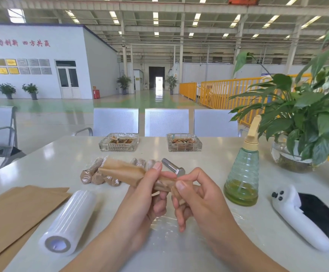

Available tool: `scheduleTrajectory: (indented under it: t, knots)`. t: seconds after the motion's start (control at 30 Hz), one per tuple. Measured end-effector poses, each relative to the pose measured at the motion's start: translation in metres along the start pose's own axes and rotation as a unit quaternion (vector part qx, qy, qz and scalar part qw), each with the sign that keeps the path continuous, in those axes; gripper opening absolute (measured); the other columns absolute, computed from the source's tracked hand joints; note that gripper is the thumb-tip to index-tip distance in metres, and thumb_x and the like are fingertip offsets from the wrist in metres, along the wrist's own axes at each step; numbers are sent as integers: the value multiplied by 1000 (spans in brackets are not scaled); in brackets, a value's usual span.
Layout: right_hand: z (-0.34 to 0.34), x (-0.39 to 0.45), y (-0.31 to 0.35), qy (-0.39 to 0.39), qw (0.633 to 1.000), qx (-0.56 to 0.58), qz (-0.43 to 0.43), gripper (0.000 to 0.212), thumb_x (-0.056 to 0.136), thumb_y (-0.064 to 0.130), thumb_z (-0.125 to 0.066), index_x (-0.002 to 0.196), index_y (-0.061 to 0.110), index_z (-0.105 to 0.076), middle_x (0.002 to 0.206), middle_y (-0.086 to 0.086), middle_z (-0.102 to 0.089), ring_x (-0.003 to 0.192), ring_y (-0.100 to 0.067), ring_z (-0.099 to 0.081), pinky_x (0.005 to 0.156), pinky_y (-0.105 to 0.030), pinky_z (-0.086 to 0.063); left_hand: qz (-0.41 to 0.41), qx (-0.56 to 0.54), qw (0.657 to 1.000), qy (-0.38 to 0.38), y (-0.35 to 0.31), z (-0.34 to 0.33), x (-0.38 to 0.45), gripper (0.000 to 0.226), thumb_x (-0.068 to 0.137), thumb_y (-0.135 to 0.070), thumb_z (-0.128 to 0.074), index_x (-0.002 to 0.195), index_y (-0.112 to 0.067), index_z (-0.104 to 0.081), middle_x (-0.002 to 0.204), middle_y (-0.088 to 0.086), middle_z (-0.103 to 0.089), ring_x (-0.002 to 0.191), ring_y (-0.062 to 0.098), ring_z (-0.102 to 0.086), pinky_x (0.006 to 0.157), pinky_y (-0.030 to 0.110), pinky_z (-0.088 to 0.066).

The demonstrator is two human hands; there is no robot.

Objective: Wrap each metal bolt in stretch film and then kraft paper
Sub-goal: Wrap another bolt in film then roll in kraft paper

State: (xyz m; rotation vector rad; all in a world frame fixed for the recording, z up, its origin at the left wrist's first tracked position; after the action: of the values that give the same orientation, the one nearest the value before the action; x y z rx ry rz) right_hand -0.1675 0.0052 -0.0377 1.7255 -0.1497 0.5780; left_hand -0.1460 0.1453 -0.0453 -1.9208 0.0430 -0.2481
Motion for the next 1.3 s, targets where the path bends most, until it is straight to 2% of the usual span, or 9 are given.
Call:
scheduleTrajectory:
  t: [0.1, 0.17, 0.3, 0.37, 0.53, 0.77, 0.93, 1.1, 1.3]
  knots:
    - [-3, -2, -5, -2, 999, -53, 15, 19, 98, 32, -62, 92, 19, -49, 67, -14, -62, 41, -28, -54, 41, -29, -45, 14, -31, 999, 1, 0, 0, -2, 54, 77, -62, -72, 96, -11, -76, 53, 2, -41, 52, 22, -31, 62, 44, -31]
    - [-4, -2, -7, -13, 995, -91, 25, 21, 93, 41, -61, 88, 24, -50, 64, -11, -63, 41, -27, -55, 42, -29, -44, 24, -44, 999, 5, 0, -1, -2, 50, 79, -59, -71, 94, -11, -76, 52, 3, -37, 53, 24, -29, 63, 46, -29]
    - [0, -1, -5, -54, 993, -96, 47, 17, 93, 39, -62, 83, 28, -53, 61, -11, -60, 39, -27, -52, 40, -29, -42, 18, -43, 999, 20, -6, 1, -4, 45, 78, -57, -76, 95, -15, -76, 58, 4, -43, 44, 15, -33, 47, 26, -34]
    - [2, -1, -3, -60, 993, -87, 50, 20, 90, 43, -64, 82, 27, -53, 60, -11, -59, 38, -27, -50, 39, -29, -41, 5, -32, 999, 22, -6, 1, -4, 44, 78, -57, -76, 93, -16, -76, 61, 5, -48, 42, 14, -35, 44, 23, -35]
    - [-1, -5, -2, -73, 990, -109, 55, 23, 87, 47, -66, 81, 27, -55, 58, -9, -59, 38, -23, -49, 39, -27, -39, -15, -20, 999, -41, -4, 8, -5, 36, 75, -52, -79, 88, -19, -72, 69, 5, -55, 46, 14, -44, 45, 24, -37]
    - [-5, -8, -3, -62, 986, -141, 63, 29, 89, 49, -65, 84, 23, -52, 58, -9, -59, 38, -21, -49, 42, -25, -40, -10, -31, 996, -82, -7, 10, -5, 12, 79, -34, -76, 85, -26, -69, 87, 0, -62, 75, 10, -60, 59, 25, -47]
    - [1, -3, -5, -67, 993, -90, 30, 23, 85, 48, -66, 83, 27, -57, 60, -6, -58, 37, -25, -48, 40, -27, -39, -39, -39, 995, -79, -15, 9, -8, 17, 77, -34, -84, 86, -24, -74, 88, 3, -70, 76, 13, -69, 55, 24, -54]
    - [-1, -3, -9, -59, 994, -88, 14, 27, 86, 48, -65, 86, 24, -53, 59, -6, -56, 35, -22, -43, 39, -23, -35, -27, -51, 994, -96, -14, 12, -5, 5, 88, -23, -72, 90, -20, -75, 97, 10, -77, 78, 17, -73, 56, 26, -57]
    - [-2, -4, -7, -42, 995, -85, -3, 24, 93, 40, -62, 85, 21, -50, 58, -5, -54, 34, -21, -41, 37, -22, -33, -95, 58, 985, -130, -23, 14, -6, 15, 85, -27, -66, 90, -14, -73, 93, 12, -75, 77, 19, -72, 52, 27, -50]
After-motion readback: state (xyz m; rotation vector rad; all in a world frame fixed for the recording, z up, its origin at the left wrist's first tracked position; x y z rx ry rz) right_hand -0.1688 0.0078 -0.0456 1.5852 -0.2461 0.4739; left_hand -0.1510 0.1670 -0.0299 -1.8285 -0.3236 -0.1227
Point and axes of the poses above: each hand's wrist, its own x-axis towards the middle knuckle, its own z-axis out of the back of the hand, y = z × x, the point moved 4 cm from there along x, towards the middle knuckle
